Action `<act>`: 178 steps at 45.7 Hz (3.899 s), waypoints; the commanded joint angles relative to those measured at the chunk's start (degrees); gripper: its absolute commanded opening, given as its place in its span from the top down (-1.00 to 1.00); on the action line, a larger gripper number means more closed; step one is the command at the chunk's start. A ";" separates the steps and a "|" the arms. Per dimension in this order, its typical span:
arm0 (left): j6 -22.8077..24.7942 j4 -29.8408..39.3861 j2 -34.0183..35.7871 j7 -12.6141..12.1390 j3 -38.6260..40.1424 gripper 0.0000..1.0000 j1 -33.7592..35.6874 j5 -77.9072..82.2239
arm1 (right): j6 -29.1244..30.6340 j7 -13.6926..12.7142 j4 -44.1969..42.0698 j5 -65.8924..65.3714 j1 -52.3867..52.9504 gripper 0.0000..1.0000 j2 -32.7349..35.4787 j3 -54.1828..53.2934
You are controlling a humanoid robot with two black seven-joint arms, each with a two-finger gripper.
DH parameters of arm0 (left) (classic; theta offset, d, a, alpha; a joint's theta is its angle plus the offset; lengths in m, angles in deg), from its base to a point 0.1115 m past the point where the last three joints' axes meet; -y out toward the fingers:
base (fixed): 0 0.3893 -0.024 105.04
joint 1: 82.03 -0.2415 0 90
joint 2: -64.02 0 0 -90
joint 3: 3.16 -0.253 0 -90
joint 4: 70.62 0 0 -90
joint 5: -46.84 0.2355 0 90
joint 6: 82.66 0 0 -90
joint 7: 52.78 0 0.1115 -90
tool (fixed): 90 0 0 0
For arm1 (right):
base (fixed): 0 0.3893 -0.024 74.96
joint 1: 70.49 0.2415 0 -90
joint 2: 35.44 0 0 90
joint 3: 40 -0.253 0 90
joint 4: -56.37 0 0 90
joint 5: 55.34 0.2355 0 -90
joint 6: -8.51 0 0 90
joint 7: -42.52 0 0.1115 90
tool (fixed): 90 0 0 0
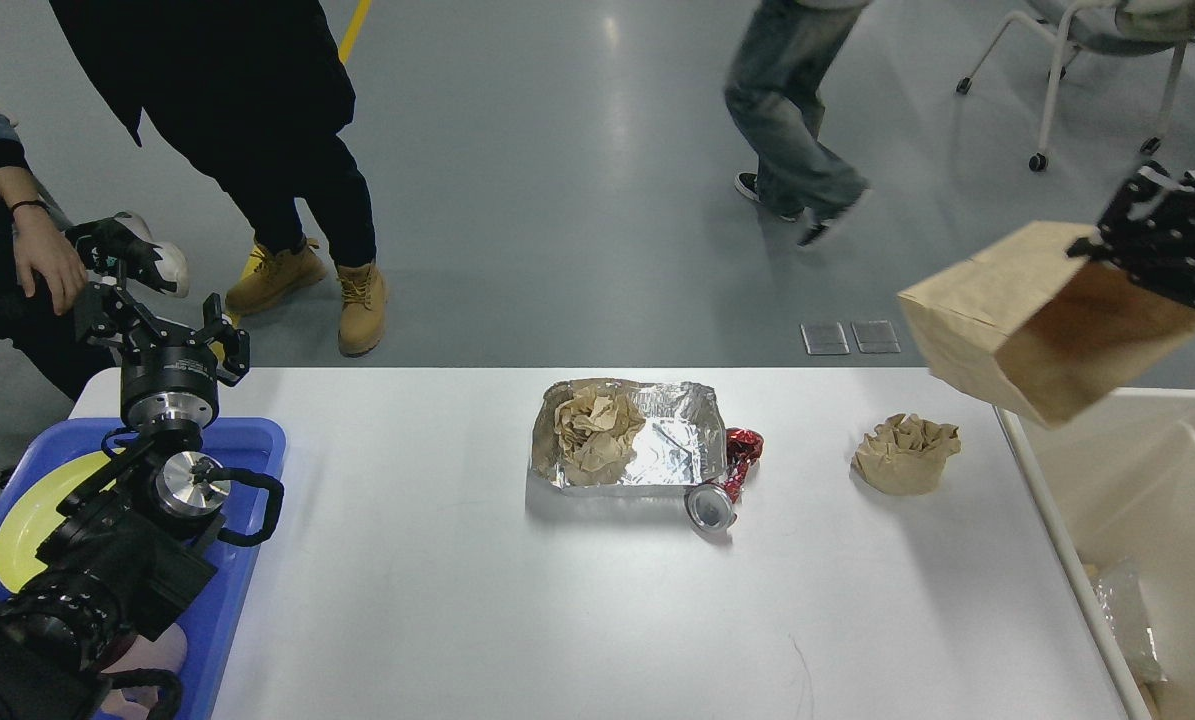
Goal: Tidy desktop
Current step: 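Release the brown paper bag into the white bin with the right gripper, then move the right gripper down to the crumpled brown paper ball, then grasp the paper ball, lift it and drop it into the bin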
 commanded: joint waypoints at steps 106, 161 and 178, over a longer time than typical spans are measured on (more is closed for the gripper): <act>0.00 0.00 0.00 0.00 0.00 -0.93 0.00 0.01 | -27.28 -0.13 26.92 0.77 -1.25 -1.00 -21.79 15.11; 0.00 0.00 0.00 0.00 0.00 -0.93 0.00 0.01 | -40.29 -0.57 10.91 2.62 -18.05 1.00 -29.17 13.34; 0.00 0.00 0.00 0.00 0.00 -0.93 0.00 0.01 | -38.97 -0.48 36.82 2.53 7.68 1.00 -13.89 14.48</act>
